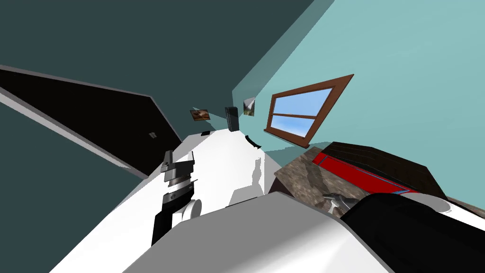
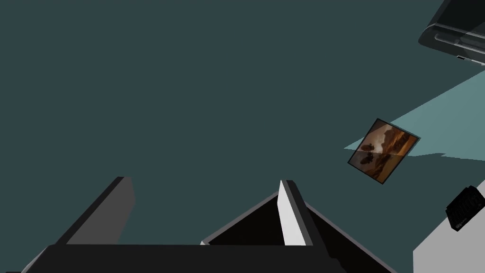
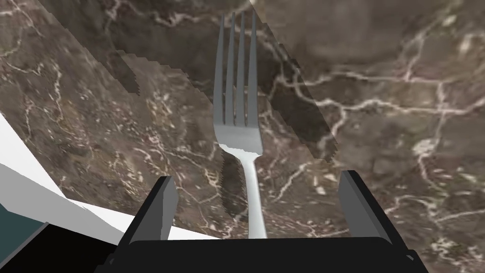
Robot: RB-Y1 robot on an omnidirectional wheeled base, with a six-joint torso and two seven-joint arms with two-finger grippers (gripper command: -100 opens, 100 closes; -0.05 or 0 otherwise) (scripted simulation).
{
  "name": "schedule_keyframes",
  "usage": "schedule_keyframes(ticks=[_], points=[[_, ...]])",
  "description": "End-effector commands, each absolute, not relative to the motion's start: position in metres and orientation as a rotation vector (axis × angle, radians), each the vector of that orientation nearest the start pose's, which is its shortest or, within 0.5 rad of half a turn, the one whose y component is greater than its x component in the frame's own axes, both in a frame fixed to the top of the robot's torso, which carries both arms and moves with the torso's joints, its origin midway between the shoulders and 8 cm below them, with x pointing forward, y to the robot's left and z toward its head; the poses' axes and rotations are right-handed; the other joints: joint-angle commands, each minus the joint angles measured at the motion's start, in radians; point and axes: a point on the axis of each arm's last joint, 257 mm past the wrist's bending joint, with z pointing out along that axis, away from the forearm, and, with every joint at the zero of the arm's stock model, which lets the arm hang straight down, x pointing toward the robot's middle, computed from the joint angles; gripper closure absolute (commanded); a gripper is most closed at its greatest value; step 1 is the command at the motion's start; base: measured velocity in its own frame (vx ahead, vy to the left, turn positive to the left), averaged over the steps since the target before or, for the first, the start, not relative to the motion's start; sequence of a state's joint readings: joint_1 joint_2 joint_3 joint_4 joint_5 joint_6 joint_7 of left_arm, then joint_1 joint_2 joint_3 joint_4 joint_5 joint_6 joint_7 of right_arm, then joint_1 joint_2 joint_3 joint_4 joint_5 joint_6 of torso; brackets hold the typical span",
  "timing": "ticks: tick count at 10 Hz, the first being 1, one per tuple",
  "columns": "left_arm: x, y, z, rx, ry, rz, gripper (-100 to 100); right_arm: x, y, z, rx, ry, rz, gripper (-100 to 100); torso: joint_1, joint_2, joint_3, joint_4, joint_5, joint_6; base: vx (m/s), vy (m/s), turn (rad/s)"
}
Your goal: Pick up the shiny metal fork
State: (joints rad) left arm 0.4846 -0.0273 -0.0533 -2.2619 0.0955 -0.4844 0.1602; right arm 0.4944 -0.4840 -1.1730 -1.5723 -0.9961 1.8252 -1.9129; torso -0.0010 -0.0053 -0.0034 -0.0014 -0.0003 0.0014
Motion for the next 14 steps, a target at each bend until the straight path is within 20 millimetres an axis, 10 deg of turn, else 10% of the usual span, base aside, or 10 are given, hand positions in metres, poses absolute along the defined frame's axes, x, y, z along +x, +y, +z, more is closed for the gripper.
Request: schedule_keyframes(ticks=[1,12,13,14], points=[[0.352,0.275,0.018,-0.819,0.491,-1.563,0,0.033,-0.561,-0.333,-2.176,1.792,-0.166,-100,0.0,0.0,0.0,0.0,0.0,0.0,0.095,-0.005,-0.257],[0.352,0.275,0.018,-0.819,0.491,-1.563,0,-0.013,-0.55,-0.337,-2.292,1.621,-0.149,-100,0.0,-0.001,-0.001,0.0,-0.002,0.0,0.135,0.012,-0.142],[0.352,0.275,0.018,-0.818,0.491,-1.564,0,-0.013,-0.55,-0.338,-2.296,1.615,-0.15,100,-0.001,0.002,0.001,0.0,-0.002,0.0,0.008,0.003,0.001],[0.352,0.275,0.018,-0.818,0.491,-1.564,0,-0.013,-0.55,-0.338,-2.296,1.615,-0.15,100,-0.001,0.004,0.002,0.001,-0.002,0.0,0.0,0.0,0.0]])
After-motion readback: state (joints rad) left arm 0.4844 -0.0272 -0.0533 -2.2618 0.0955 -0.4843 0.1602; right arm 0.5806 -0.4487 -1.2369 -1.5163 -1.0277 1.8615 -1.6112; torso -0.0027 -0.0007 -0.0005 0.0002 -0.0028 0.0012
